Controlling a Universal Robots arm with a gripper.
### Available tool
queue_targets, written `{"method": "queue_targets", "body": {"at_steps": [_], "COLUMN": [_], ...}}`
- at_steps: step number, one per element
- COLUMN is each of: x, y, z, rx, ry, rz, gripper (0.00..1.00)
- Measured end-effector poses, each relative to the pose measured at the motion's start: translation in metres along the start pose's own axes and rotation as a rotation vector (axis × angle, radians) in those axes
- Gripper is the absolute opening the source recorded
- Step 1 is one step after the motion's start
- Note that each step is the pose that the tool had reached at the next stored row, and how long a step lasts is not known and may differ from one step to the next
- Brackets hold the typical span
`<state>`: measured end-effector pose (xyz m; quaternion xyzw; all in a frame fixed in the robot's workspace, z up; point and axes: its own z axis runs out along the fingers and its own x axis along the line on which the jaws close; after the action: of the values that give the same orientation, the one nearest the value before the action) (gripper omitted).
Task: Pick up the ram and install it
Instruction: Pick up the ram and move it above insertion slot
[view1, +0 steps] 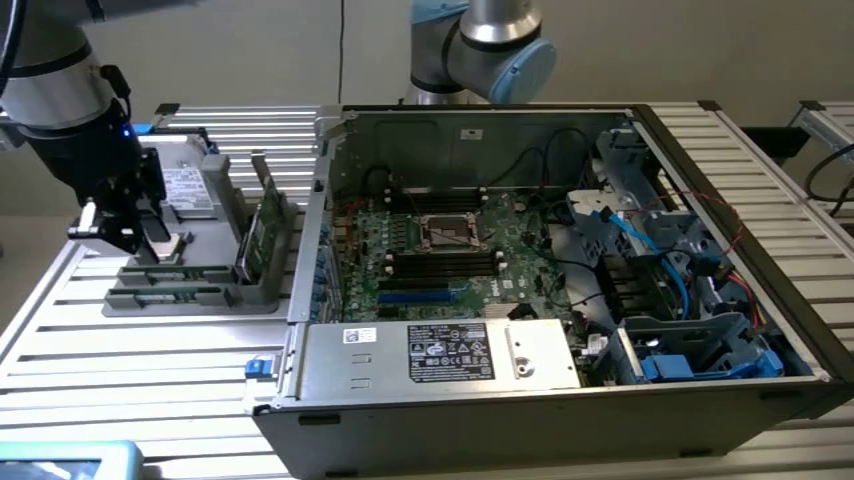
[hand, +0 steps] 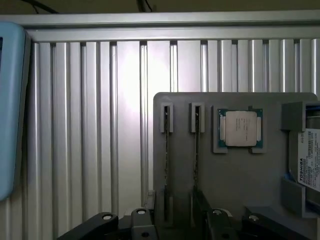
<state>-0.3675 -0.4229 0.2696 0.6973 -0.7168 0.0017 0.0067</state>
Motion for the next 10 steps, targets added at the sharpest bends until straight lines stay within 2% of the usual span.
{"method": "queue_targets", "body": {"at_steps": [10], "x": [0.0], "y": [-0.0002], "z": [0.0182], "rx": [0.0001], "ry": [0.0001], "rz": [-0.006], "gripper": [0.42]}}
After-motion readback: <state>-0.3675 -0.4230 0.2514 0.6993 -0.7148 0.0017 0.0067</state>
